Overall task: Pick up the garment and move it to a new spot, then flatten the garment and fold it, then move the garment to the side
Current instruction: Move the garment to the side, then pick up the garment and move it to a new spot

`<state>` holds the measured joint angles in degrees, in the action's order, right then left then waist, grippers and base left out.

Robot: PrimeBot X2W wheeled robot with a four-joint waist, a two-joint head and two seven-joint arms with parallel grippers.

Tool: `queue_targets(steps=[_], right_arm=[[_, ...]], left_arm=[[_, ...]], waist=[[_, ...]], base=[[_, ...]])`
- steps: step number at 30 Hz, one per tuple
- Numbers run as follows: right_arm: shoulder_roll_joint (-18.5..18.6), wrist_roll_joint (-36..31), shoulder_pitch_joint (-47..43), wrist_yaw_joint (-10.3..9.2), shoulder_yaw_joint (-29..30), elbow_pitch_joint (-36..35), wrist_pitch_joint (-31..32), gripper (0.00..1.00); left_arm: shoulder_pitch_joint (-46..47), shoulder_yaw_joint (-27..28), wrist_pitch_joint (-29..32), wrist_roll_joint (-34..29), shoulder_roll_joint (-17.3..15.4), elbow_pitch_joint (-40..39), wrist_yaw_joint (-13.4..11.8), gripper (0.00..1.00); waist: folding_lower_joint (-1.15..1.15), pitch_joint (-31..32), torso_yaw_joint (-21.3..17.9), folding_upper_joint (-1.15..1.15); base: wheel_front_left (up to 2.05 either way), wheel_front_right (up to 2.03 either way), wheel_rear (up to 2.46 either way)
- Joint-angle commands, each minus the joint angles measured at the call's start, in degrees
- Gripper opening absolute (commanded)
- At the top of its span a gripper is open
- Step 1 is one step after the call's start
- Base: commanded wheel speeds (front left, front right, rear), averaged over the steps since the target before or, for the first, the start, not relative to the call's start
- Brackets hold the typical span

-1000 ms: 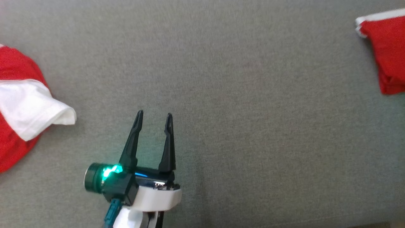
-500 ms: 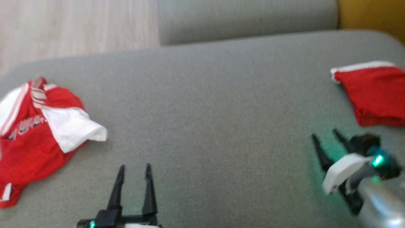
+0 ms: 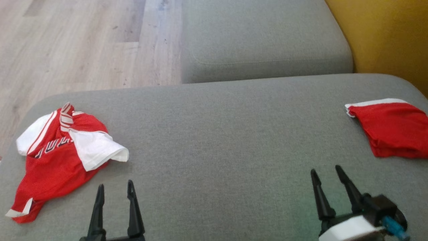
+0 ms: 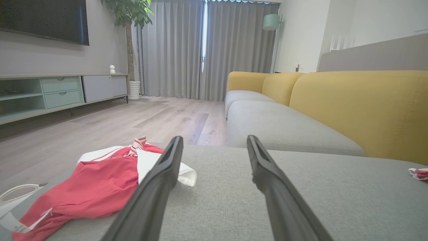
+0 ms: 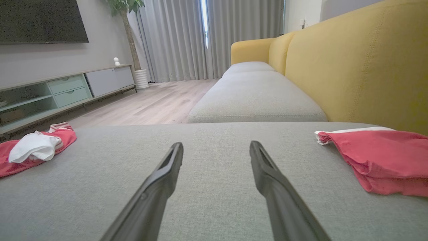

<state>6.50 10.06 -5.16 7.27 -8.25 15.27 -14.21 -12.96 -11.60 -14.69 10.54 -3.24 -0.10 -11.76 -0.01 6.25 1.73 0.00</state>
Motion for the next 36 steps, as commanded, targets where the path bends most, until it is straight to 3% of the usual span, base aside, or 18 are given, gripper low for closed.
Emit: queue_targets(steps=[1,9,36], right_arm=[[-0.1,-1.0,1.4,0.22,-0.4,-3.1,-0.8,1.0],[-2.8,-1.7,-3.8,0.22,5.1,-7.5,-0.8,1.0],[-3.5,-1.5,-5.1,0.22,5.7,-7.6,-0.8,1.0]], left_arm=[[1.3,2.3,-0.3,-0.3,0.4,-2.1,0.2,1.0],[-0.8,3.4,-0.3,-0.6,0.4,-1.5,1.5,1.0],[-0.7,3.4,-0.3,-2.4,0.4,0.9,2.3,1.0]], waist=[[0.01,0.5,0.5,0.0],[0.01,1.6,1.1,0.0],[0.01,1.3,1.1,0.0]], base=[[0.0,0.0,0.0],[0.0,0.0,0.0],[0.0,0.0,0.0]])
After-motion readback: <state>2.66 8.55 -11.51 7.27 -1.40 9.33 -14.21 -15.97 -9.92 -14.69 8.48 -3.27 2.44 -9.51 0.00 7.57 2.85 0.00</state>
